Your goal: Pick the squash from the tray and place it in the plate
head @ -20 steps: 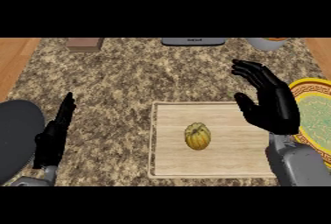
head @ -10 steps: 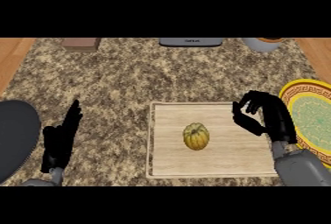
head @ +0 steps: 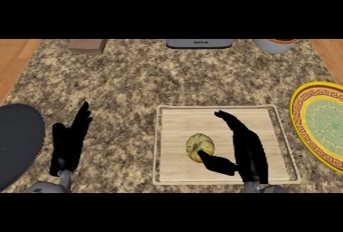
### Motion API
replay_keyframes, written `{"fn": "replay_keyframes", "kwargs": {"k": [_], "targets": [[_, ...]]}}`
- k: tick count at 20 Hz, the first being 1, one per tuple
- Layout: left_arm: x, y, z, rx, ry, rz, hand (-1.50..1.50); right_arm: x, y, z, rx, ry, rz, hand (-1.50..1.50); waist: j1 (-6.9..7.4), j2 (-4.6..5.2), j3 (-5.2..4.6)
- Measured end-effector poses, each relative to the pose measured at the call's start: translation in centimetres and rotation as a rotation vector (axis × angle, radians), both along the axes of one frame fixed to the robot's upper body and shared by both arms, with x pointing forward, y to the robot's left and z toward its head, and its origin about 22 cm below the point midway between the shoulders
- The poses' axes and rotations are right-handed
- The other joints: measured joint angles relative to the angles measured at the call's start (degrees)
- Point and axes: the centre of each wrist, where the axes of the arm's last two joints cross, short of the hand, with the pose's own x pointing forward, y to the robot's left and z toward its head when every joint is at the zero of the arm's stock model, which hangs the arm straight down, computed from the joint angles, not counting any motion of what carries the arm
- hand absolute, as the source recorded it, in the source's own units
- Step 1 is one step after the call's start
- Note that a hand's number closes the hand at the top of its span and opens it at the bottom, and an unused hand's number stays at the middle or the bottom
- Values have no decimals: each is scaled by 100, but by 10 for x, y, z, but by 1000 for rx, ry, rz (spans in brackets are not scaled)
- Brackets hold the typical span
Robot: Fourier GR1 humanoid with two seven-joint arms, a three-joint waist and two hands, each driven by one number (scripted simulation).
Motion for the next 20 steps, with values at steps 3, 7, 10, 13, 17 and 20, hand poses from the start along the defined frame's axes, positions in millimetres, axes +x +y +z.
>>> {"fn": "replay_keyframes", "kwargs": {"k": [3, 7, 10, 13, 17, 20], "targets": [[3, -4, 3, -4, 4, -7, 0, 2, 12, 8, -160, 79, 18, -150, 30, -6, -3], [7, -6, 9, -5, 6, -12, 0, 16, 24, 35, -344, 189, 23, -150, 68, -1, -1], [8, -6, 6, -2, 8, -12, 0, 33, 35, 54, -421, 277, 34, -150, 98, 18, 2], [10, -7, 6, -4, 2, -12, 0, 44, 48, 61, -440, 372, 76, -150, 116, 24, 4], [5, -7, 5, -10, 7, -19, 0, 58, 54, 57, -427, 496, 109, -150, 131, 26, 8], [7, -6, 7, -11, 6, -14, 0, 62, 61, 54, -421, 563, 133, -150, 101, 22, 10]]}}
